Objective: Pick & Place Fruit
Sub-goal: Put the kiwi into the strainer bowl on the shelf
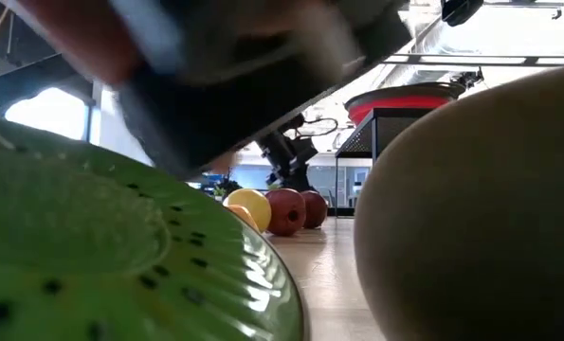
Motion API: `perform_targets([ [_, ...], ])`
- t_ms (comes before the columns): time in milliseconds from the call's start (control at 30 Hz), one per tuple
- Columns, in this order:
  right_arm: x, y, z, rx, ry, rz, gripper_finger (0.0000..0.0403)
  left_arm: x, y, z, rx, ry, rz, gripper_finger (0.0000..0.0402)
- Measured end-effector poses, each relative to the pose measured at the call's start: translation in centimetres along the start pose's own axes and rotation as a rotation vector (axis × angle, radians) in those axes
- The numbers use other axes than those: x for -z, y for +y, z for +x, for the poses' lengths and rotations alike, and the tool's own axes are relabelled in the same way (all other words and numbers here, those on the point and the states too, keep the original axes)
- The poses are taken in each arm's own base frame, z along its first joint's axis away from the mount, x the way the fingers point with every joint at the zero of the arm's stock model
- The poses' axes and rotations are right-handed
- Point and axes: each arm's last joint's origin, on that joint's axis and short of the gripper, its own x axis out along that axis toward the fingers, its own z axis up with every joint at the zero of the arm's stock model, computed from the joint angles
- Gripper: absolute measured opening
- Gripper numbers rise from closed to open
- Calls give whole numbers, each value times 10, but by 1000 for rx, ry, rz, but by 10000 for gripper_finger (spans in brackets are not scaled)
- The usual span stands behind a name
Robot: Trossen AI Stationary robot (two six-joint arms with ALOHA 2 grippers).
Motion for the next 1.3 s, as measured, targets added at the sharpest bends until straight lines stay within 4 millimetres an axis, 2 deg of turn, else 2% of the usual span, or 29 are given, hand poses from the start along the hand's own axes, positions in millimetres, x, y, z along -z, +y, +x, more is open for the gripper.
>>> perform_targets([
  [267, 0, 0, 0, 0, 0, 0, 3, 14, -1, -2, -27, 153, -32, 0],
  [367, 0, 0, 0, 0, 2, -1, 3, 14, -4, -3, -10, 156, -21, 0],
  [567, 1, 0, 0, -1, 8, -3, 2, -3, -9, -5, -9, 16, 27, 0],
  [767, 1, 0, 0, -1, 8, -3, 2, -15, -11, -16, -9, -21, 52, 0],
  [933, 1, 0, 0, -1, 8, -3, 2, -20, -16, -20, -8, -32, 159, 3],
  [1067, 1, 0, 0, -1, 8, -3, 2, -20, -21, -18, -11, -29, 218, 40],
  [1300, 1, 0, 0, -1, 8, -3, 2, -20, -23, -17, -71, -12, 273, 175],
])
